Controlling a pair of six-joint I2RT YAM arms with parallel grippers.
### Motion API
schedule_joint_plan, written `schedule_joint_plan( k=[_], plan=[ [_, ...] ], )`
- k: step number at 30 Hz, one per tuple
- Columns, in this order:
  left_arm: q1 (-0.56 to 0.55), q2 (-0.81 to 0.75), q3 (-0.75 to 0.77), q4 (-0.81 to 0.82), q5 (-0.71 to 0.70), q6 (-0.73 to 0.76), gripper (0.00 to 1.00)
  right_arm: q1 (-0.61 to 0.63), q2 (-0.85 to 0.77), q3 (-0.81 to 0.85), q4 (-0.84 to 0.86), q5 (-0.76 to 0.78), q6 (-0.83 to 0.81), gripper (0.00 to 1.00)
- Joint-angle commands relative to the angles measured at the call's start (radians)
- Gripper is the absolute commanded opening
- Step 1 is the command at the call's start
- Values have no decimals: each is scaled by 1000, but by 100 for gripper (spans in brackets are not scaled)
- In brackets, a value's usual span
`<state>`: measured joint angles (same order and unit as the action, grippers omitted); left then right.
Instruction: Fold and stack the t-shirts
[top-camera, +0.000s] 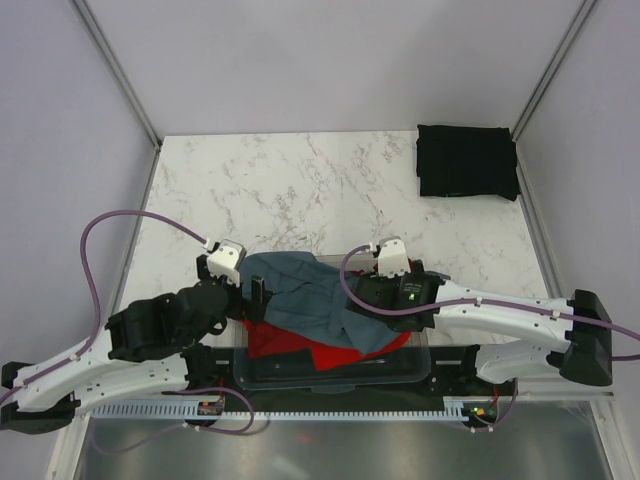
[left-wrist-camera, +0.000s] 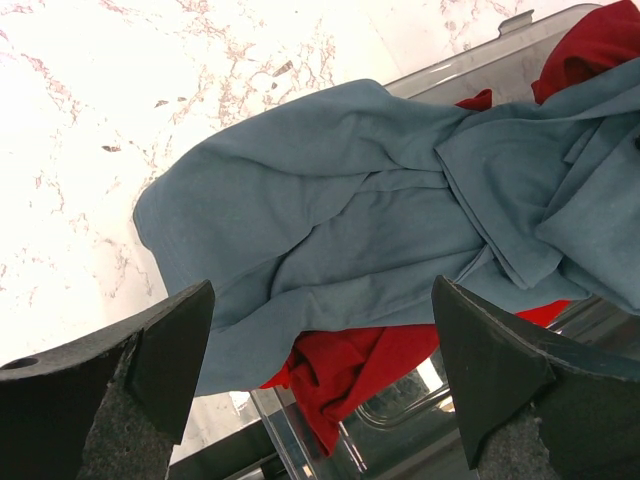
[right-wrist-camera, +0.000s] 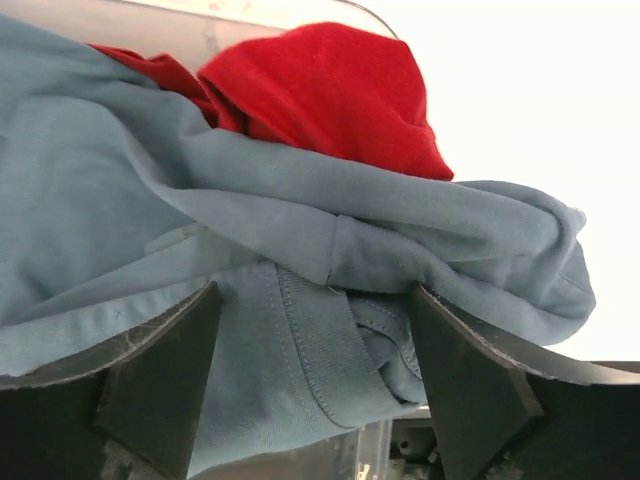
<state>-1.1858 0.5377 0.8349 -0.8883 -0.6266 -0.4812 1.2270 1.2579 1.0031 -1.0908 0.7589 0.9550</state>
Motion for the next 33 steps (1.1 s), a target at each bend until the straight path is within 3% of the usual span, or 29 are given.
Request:
schedule_joint_plan(
  k=[1,2,3,5,6,13,17,21,23,25,26,27,28,29,30,31,33],
  plan=[
    [5,2,10,9,-28,-37,96,5,12,19,-70,28,22,45],
    [5,1,10,9,-28,-37,96,6,12,19,-70,28,22,44],
    [3,1,9,11,-30,-37,96,6,11,20,-67,26,22,29],
    [5,1,10,11,-30,-37,96,6,0,35,-64,26,19,15],
    [5,2,9,11,-30,-37,96,6,-2,46,-66,26,14,0],
    [5,8,10,11,-31,-39,96,8,-3,282,-109,75,-57,0],
    [5,10,9,11,-32,-39,96,6,11,582,-106,157,-191,0],
    [5,18,6,11,-33,-39,96,5,52,906,-95,350,-404,0],
    [3,25,6,6,-44,-46,96,3,90,1134,-83,537,-563,0],
    [5,30,6,-6,-62,-66,96,3,83,1283,44,649,-719,0],
    [5,36,6,-12,-83,-77,97,3,54,1283,143,722,-915,0],
    [5,39,7,-27,-93,-86,98,5,11,1252,428,755,-1049,0],
    [3,41,7,-31,-100,-98,98,5,-105,1109,621,772,-1178,0],
    [5,51,7,-31,-107,-100,99,5,-171,1010,1121,767,-1507,0],
    [3,57,7,-34,-108,-102,99,5,-230,924,1334,761,-1629,0],
    [5,65,7,-35,-113,-109,99,5,-292,883,1430,758,-1680,0],
    [11,105,10,-41,-125,-115,100,3,-305,929,1361,752,-1693,0]
  ],
)
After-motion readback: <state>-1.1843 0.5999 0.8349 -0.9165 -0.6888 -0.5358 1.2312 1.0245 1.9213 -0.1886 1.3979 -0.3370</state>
